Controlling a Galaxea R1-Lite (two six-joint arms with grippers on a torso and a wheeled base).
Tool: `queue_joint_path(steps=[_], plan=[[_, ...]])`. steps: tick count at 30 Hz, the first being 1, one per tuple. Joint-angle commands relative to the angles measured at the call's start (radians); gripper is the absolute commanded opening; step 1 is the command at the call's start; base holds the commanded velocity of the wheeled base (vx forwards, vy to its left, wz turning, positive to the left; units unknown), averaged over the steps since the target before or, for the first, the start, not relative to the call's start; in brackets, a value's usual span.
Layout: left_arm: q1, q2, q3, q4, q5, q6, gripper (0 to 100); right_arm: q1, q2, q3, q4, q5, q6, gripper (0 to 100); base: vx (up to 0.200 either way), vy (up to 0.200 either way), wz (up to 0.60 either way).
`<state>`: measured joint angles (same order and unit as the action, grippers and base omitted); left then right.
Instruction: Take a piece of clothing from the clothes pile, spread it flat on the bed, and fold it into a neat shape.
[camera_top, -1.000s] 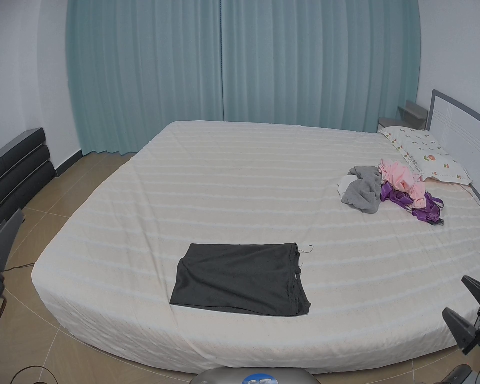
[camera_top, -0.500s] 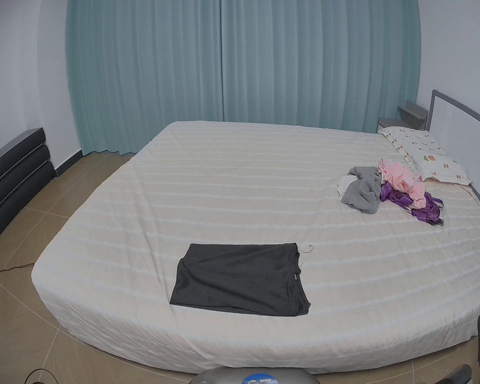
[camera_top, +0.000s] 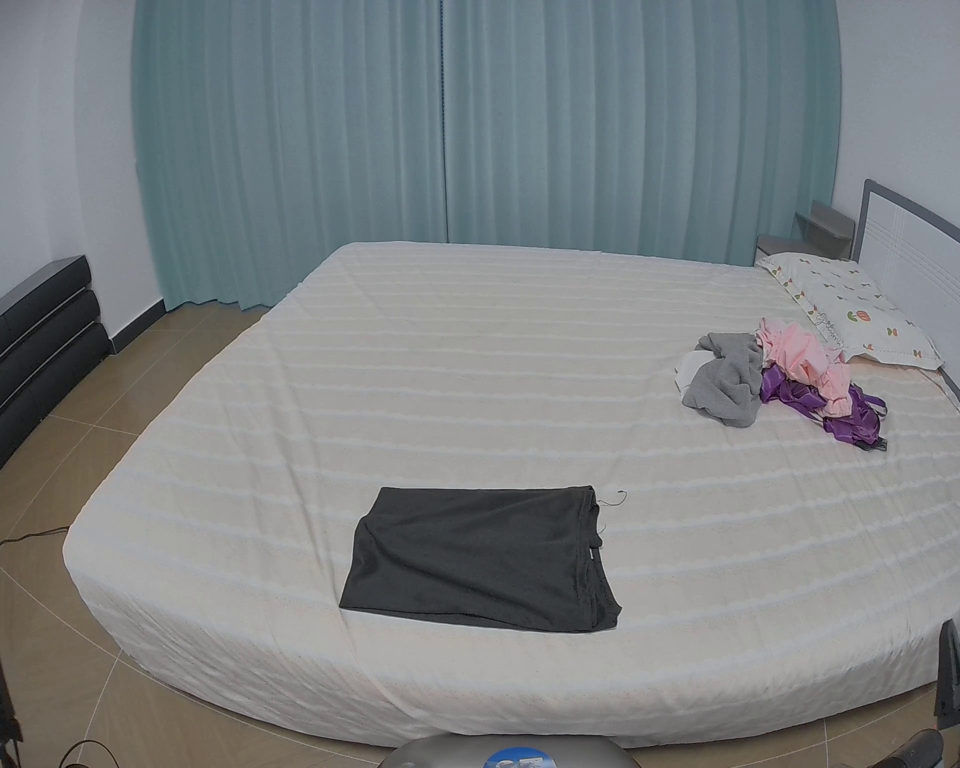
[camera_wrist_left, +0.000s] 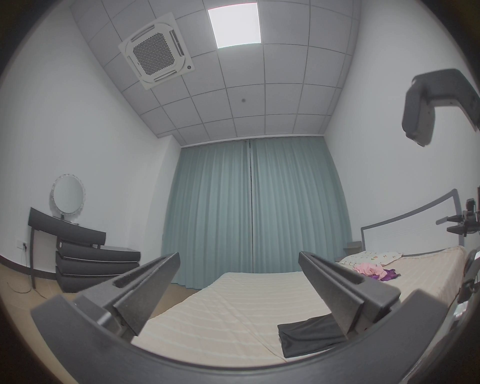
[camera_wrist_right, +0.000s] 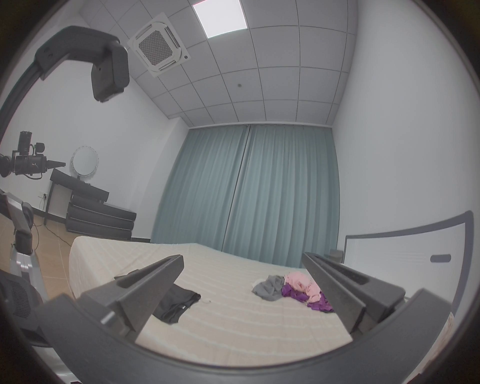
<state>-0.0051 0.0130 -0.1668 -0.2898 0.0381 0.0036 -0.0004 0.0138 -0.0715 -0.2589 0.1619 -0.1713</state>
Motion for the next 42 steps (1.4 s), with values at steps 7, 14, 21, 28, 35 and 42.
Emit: queue_joint_path(steps=[7, 14, 21, 28, 35, 42], plan=[[0.001, 0.001, 0.167, 0.046, -0.073, -0.019, 100, 0.000, -0.014, 0.068, 0.187, -0.051, 0.044, 100, 0.000, 0.000, 0.00], [0.001, -0.001, 0.167, 0.259, -0.044, -0.014, 100, 0.000, -0.014, 0.068, 0.195, -0.076, 0.118, 100, 0.000, 0.000, 0.00], [0.001, -0.002, 0.167, 0.291, -0.035, -0.014, 100, 0.000, -0.014, 0.071, 0.262, -0.153, 0.164, 100, 0.000, 0.000, 0.00], [0.001, -0.002, 0.165, 0.290, -0.043, -0.010, 100, 0.000, -0.014, 0.071, 0.257, -0.150, 0.167, 100, 0.000, 0.000, 0.00], [0.002, -0.002, 0.167, 0.290, -0.032, -0.013, 100, 0.000, -0.014, 0.071, 0.257, -0.150, 0.165, 100, 0.000, 0.000, 0.00], [0.001, -0.004, 0.165, 0.293, -0.070, -0.016, 100, 0.002, -0.014, 0.071, 0.257, -0.150, 0.168, 100, 0.000, 0.000, 0.00]])
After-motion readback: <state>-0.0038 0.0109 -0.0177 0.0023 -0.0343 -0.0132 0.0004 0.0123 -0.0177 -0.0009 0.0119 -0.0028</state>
